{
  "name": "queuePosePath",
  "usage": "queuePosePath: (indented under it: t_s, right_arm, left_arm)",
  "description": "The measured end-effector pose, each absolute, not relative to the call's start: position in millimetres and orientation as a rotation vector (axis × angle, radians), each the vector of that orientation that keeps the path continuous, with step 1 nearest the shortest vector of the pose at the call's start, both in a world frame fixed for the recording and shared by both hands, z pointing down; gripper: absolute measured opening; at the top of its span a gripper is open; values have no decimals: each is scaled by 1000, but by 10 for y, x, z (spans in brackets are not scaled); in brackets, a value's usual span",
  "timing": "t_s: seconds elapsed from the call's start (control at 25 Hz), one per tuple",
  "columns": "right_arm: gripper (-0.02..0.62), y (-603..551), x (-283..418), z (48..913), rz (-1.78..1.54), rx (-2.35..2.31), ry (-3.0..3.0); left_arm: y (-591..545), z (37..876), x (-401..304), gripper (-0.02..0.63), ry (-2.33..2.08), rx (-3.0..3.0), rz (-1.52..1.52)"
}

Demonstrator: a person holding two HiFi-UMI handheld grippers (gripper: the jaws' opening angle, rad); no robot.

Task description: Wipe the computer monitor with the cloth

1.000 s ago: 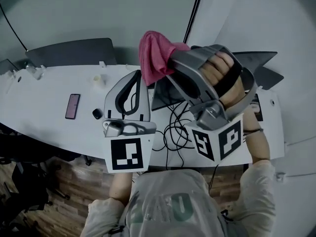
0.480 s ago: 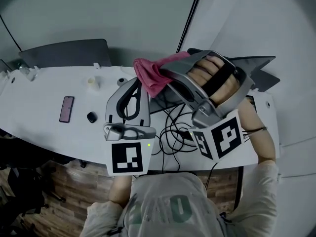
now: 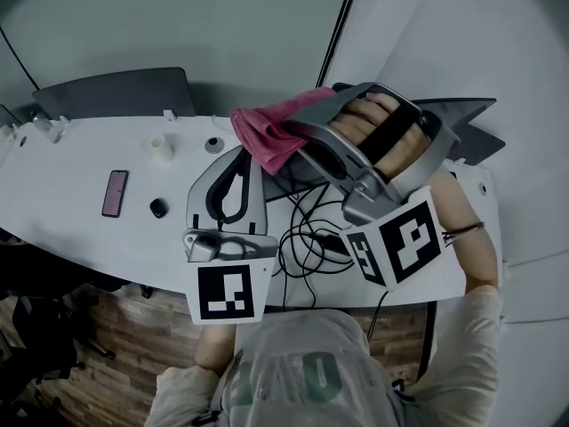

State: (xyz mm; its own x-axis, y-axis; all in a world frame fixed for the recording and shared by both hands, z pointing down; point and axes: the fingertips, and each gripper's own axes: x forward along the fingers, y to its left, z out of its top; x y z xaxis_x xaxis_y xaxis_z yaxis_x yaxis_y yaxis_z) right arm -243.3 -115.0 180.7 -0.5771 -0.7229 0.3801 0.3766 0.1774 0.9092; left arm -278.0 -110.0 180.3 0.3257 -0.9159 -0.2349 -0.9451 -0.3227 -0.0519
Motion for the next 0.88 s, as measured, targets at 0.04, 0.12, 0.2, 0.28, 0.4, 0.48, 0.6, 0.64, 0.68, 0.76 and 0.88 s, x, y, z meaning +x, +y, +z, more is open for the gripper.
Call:
queuePosePath:
  t_s: [0.04, 0.12, 0.2, 0.28, 0.4, 0.48, 0.6, 0.64, 0.68, 0.76, 0.88]
  right_arm:
    - [51, -1166, -2384, 1805, -1554, 344, -1564]
    - [51, -1193, -2287, 1804, -1545, 345, -1574]
    - [51, -1210, -2189, 1809, -1542, 343, -1579]
    - [51, -1247, -2071, 1801, -1548, 345, -1570]
    - [51, -1341, -1826, 1800, -1539, 349, -1562]
    - [51, -1404, -1638, 1806, -1524, 349, -1561]
    - [51, -1519, -1294, 1805, -1513, 357, -1543]
    - [51, -1563, -1151, 1805, -1507, 357, -1537]
    - [51, -1608, -1006, 1804, -1500, 356, -1532]
    - [51, -1676, -797, 1805, -1486, 355, -1520]
    - [51, -1718, -710, 1815, -1464, 358, -1508]
  left_arm:
    - [-1091, 1803, -2749, 14, 1715, -2402, 240]
    - [-1069, 1804, -2681, 14, 1724, -2393, 241]
    - [-1048, 1817, -2599, 14, 1733, -2386, 237]
    - [-1055, 1824, -2502, 14, 1739, -2372, 226]
    - [-1089, 1829, -2304, 14, 1746, -2367, 227]
    - [-1098, 1853, -2144, 14, 1741, -2376, 213]
    - [-1176, 1866, -1822, 14, 1716, -2377, 185]
    - [-1213, 1857, -1671, 14, 1707, -2379, 188]
    - [-1243, 1845, -1514, 14, 1699, -2383, 195]
    - [-1263, 1837, -1275, 14, 1683, -2393, 201]
    - [-1252, 1855, -1153, 14, 1663, -2408, 213]
